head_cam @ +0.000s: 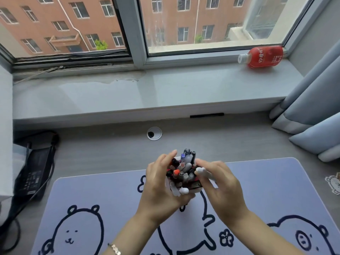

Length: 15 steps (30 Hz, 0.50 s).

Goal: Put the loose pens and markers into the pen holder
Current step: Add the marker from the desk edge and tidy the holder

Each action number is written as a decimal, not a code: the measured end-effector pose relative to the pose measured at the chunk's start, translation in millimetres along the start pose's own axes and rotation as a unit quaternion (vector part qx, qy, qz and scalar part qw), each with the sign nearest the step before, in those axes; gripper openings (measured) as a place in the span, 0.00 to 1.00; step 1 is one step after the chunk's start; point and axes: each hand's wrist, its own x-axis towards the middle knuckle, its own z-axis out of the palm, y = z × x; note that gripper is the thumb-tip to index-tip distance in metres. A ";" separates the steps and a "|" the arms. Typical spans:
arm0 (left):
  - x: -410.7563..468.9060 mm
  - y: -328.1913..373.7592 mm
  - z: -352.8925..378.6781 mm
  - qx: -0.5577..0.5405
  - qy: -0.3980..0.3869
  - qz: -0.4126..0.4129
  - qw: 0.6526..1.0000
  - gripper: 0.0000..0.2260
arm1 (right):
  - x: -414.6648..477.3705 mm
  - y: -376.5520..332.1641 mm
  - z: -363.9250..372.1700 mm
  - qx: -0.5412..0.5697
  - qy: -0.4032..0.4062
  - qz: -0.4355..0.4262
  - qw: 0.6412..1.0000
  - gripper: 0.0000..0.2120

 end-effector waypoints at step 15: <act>17.4 -40.8 -19.2 -0.068 -0.102 -0.104 0.987 0.45 | 2.8 10.7 -23.5 0.124 -0.042 0.296 0.946 0.15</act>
